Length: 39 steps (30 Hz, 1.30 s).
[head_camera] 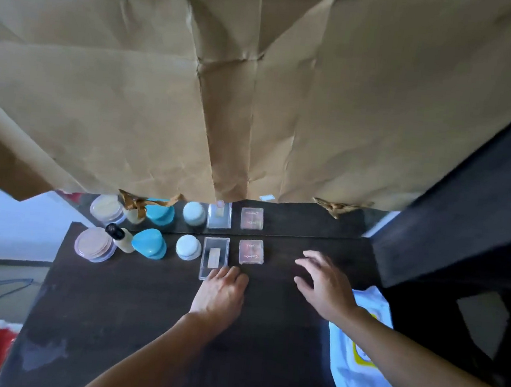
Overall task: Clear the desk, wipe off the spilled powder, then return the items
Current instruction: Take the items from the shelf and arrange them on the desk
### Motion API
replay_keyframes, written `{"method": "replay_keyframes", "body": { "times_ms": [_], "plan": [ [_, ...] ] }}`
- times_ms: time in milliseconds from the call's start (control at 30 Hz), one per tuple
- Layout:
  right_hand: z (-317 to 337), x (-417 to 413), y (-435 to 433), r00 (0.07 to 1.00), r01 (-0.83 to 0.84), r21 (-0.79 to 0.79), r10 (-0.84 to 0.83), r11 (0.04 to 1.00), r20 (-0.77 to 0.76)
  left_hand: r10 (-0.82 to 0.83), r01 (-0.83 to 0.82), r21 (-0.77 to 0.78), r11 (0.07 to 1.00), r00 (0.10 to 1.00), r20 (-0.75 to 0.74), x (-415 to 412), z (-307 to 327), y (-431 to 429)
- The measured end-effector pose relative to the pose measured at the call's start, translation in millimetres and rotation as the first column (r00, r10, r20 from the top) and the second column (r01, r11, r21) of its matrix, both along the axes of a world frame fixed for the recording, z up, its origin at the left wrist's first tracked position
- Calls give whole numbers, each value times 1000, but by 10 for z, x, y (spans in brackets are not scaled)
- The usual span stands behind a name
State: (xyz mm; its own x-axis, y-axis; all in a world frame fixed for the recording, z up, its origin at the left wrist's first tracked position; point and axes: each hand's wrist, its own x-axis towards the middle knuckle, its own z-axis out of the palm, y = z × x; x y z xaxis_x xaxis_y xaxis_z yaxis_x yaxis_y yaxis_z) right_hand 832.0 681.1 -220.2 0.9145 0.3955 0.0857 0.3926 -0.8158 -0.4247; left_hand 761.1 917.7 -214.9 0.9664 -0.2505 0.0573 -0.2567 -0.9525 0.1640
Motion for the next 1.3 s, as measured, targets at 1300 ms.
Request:
{"method": "replay_keyframes", "body": {
  "times_ms": [1300],
  "plan": [
    [2172,766,-3770,924,324,-224,-257,919,282,15,111,-289,951,916,401,1063,2090,-4119]
  ]
}}
